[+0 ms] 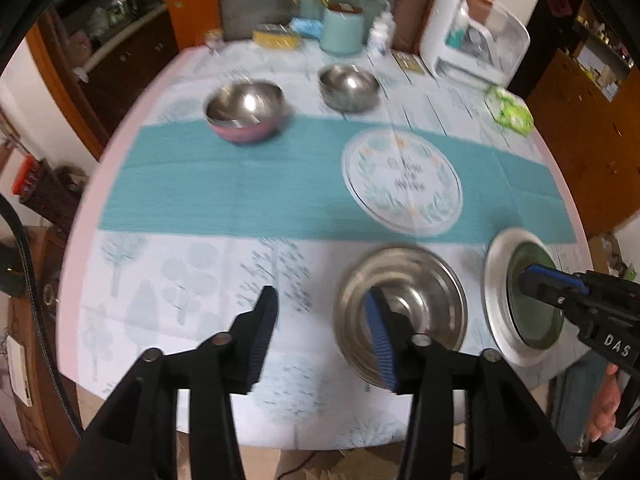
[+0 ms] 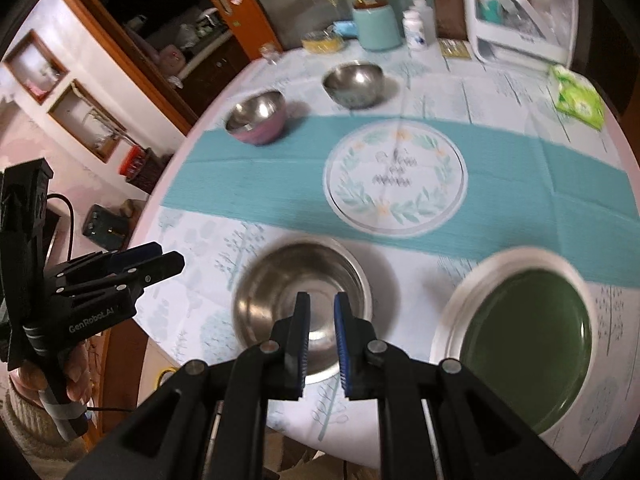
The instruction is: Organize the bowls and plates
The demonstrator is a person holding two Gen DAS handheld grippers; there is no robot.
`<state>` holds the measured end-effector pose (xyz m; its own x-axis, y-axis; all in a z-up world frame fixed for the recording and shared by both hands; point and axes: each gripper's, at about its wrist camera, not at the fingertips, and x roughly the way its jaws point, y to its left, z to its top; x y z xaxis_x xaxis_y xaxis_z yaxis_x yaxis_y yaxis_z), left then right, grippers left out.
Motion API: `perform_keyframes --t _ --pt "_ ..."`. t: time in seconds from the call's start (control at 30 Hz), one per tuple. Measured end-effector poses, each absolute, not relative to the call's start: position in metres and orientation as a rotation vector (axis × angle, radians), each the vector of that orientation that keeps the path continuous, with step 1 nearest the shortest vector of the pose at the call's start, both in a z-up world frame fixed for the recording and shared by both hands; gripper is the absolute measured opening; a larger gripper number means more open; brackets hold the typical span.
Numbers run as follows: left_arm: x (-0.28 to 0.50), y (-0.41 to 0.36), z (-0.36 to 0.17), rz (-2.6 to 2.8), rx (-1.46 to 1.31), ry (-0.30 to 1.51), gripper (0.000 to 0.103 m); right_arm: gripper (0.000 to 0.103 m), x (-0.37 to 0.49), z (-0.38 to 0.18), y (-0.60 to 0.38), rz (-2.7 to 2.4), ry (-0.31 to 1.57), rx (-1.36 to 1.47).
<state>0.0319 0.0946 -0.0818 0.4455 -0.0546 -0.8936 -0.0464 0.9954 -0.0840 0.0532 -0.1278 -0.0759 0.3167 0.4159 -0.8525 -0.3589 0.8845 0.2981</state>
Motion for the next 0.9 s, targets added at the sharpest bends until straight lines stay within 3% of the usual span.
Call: perform_keyframes --t 0.13,0.33,0.4,0.47,0.53,0.67,0.9 --pt "0.035 0.115 -0.048 0.025 -0.070 1.023 0.051 0.012 0.063 -0.049 -0.118 0.545 1.083 0.055" --pt "0.056 0.148 -0.016 0.018 -0.029 0.935 0.070 0.012 0.083 -0.015 -0.088 0.563 1.040 0.065" --pt "0.068 0.162 -0.007 0.006 -0.024 0.912 0.075 0.021 0.092 -0.003 -0.077 0.552 1.026 0.067" --pt "0.082 0.176 0.002 -0.009 -0.017 0.892 0.080 0.040 0.103 0.009 -0.063 0.544 1.002 0.088" --pt "0.100 0.191 0.009 -0.022 -0.006 0.868 0.086 0.046 0.119 0.021 -0.049 0.525 0.976 0.112" --pt "0.147 0.217 0.013 -0.060 0.007 0.845 0.101 0.046 0.156 0.032 -0.022 0.468 0.953 0.158" --pt "0.239 0.257 -0.020 -0.100 -0.014 0.908 0.101 0.046 0.227 0.012 0.026 0.368 0.984 0.211"
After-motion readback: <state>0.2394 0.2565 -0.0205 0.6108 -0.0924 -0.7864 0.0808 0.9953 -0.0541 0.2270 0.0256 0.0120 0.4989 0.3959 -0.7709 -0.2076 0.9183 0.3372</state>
